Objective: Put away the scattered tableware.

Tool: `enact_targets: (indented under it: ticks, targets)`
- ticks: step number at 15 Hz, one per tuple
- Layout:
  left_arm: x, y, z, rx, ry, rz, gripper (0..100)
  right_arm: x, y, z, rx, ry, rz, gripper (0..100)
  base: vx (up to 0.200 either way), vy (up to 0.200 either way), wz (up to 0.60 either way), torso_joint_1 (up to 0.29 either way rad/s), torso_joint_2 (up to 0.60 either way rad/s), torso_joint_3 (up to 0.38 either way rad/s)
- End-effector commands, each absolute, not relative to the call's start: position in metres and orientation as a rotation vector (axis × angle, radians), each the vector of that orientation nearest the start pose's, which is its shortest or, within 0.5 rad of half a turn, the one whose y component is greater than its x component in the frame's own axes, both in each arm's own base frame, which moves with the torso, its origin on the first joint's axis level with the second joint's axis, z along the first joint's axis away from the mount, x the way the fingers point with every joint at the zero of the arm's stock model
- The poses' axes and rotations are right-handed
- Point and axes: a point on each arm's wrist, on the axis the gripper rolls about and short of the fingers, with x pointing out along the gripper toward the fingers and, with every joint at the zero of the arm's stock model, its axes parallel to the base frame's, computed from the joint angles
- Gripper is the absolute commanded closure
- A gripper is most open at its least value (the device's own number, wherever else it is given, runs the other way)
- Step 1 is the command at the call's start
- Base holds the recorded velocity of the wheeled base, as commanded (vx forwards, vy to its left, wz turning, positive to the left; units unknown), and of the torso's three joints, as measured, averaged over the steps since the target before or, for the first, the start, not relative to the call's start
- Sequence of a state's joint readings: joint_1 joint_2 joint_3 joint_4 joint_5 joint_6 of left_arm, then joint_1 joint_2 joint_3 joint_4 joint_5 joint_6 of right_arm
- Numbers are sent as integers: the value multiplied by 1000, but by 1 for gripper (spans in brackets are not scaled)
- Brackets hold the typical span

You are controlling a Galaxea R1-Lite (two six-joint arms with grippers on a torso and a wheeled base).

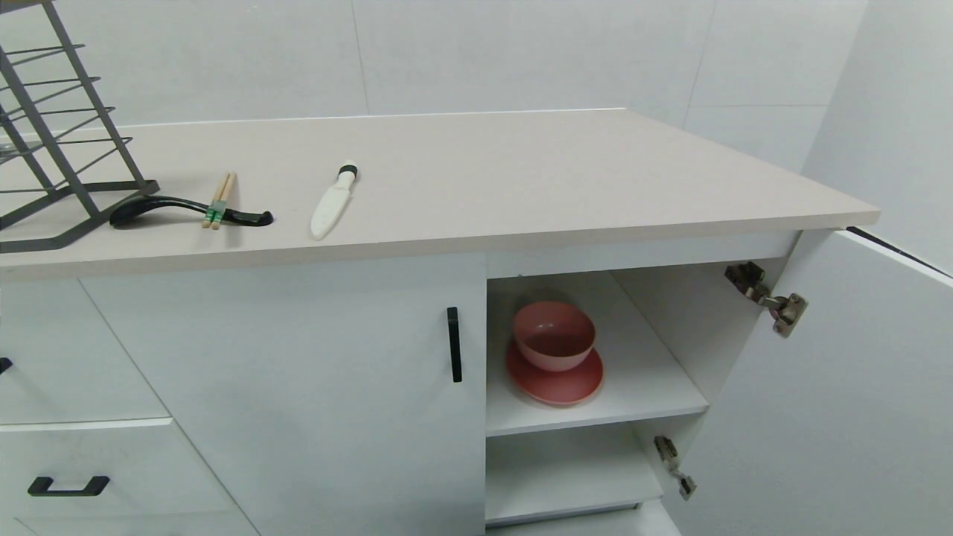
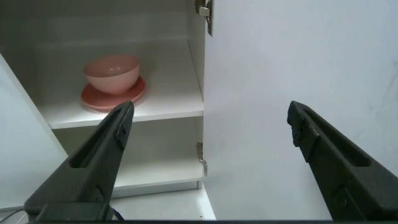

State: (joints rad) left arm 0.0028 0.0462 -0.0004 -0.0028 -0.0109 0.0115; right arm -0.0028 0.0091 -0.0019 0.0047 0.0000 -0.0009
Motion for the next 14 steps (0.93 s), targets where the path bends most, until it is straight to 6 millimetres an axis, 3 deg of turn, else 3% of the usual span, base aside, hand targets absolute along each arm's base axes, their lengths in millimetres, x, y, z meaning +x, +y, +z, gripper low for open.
enact_targets:
  ticks: [1, 4, 13, 14]
  targets:
    - [-21, 0, 76, 11, 25, -2, 0, -22, 0, 76, -2, 17, -2, 0, 0, 0, 0, 0, 0, 0]
    - [-23, 0, 76, 17, -3, -12, 0, -22, 0, 76, -2, 15, -2, 0, 0, 0, 0, 0, 0, 0]
    - [-23, 0, 76, 11, -3, -11, 0, -22, 0, 76, 0, 18, -2, 0, -200, 0, 0, 4, 1, 3]
    - [-23, 0, 76, 11, -2, -11, 0, -22, 0, 76, 0, 18, -2, 100, -200, 0, 0, 7, 7, -2]
